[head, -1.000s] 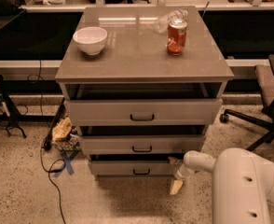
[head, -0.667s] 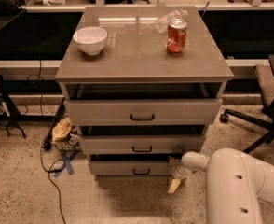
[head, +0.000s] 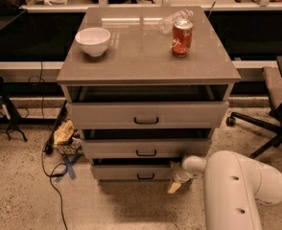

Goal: Open bottom drawer

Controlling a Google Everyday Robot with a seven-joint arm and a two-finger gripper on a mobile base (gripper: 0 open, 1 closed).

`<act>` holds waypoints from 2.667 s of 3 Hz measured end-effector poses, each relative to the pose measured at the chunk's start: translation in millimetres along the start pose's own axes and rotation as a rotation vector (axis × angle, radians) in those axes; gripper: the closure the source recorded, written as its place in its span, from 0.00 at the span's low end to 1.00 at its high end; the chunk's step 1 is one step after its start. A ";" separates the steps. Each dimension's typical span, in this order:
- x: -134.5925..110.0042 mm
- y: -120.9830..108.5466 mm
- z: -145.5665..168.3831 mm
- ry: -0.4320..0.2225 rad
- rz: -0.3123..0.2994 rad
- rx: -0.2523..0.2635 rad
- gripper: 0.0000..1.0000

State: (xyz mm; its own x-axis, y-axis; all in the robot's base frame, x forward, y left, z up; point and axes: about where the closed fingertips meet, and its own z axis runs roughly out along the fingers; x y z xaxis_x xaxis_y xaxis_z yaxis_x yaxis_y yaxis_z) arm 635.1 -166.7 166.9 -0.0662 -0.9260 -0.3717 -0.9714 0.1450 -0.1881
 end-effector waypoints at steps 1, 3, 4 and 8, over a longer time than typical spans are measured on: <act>-8.4 3.7 -8.9 -0.002 -0.018 0.009 0.42; -9.5 16.6 -15.2 -0.013 -0.010 -0.021 0.89; -11.8 15.5 -20.8 -0.013 -0.010 -0.022 1.00; -13.5 18.6 -19.8 -0.014 -0.011 -0.028 0.11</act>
Offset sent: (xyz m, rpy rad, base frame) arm -0.0291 0.0028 0.0134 0.0230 0.0433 0.0267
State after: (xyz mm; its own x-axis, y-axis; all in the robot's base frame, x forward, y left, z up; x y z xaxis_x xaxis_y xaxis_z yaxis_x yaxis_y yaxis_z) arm 613.4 -158.4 186.4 -0.0529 -0.9223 -0.3827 -0.9780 0.1253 -0.1669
